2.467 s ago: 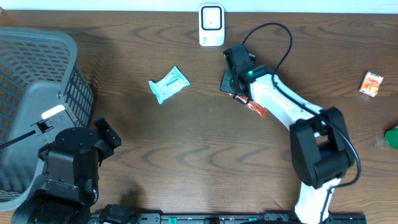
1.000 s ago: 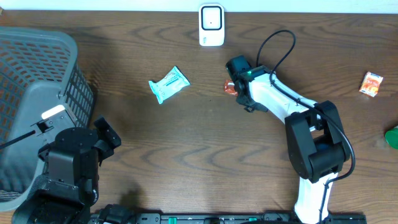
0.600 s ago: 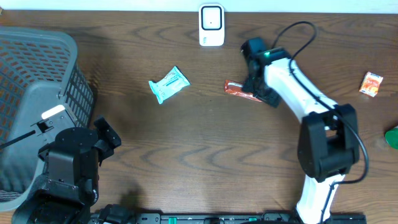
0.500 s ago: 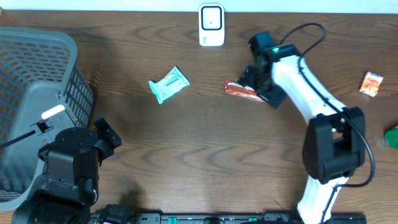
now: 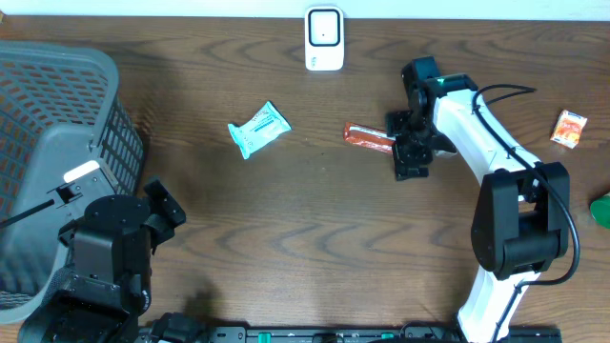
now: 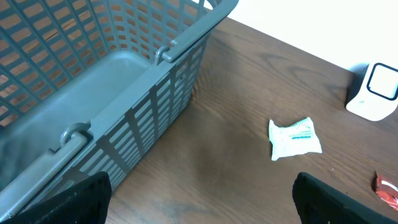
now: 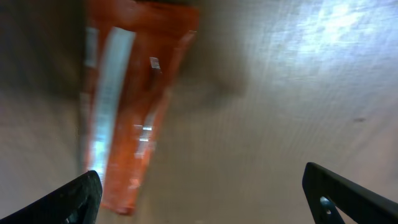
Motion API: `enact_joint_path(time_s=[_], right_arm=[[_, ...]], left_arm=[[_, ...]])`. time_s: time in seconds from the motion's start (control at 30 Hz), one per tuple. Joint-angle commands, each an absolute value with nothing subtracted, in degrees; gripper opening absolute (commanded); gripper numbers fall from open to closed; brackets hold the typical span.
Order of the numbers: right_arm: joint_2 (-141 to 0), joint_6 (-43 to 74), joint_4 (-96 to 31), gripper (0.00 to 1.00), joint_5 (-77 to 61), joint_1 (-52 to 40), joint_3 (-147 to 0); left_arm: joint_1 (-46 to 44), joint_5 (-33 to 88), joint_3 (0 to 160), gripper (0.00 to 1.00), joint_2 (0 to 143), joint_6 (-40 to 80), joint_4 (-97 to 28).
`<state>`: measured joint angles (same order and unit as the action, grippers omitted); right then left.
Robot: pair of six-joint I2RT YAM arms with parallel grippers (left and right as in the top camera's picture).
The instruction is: Scan the item barcode
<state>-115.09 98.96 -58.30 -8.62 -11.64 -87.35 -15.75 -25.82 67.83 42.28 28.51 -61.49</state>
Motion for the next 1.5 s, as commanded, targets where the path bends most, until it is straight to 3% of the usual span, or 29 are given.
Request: enact_joint_path(time_s=[0.0, 0.23, 0.37, 0.77, 1.1, 1.27, 1.47], right_arm=[[-114.50, 103.70, -56.23, 0.97, -5.67, -11.42, -87.07], [-114.50, 103.94, -52.88, 0.88, -5.67, -10.35, -87.05], [-114.50, 104.55, -50.46, 0.77, -4.95, -9.54, -87.05], [-117.32, 101.47, -42.54, 0.73, -8.21, -8.67, -87.05], [-119.17, 101.51, -43.05, 0.70, -10.79, -7.77, -87.05], [-119.98, 101.43, -43.05, 0.62, -13.85, -5.91, -87.05], [-123.85, 98.00, -43.07, 0.59, -20.73, -5.13, -87.05]], left_arm=[[-15.49, -26.55, 67.70, 0.93, 42.22, 28.60, -61.47], [-15.49, -26.55, 67.70, 0.93, 42.22, 28.60, -61.47], [-15.49, -26.55, 67.70, 0.93, 42.22, 28.60, -61.47], [-15.49, -26.55, 67.70, 0.93, 42.22, 28.60, -61.47], [-15.49, -26.55, 67.70, 0.93, 42.22, 28.60, -61.47], [-15.49, -26.55, 67.70, 0.93, 42.22, 28.60, -61.47], [-15.49, -26.55, 67.70, 0.93, 42.22, 28.60, -61.47]])
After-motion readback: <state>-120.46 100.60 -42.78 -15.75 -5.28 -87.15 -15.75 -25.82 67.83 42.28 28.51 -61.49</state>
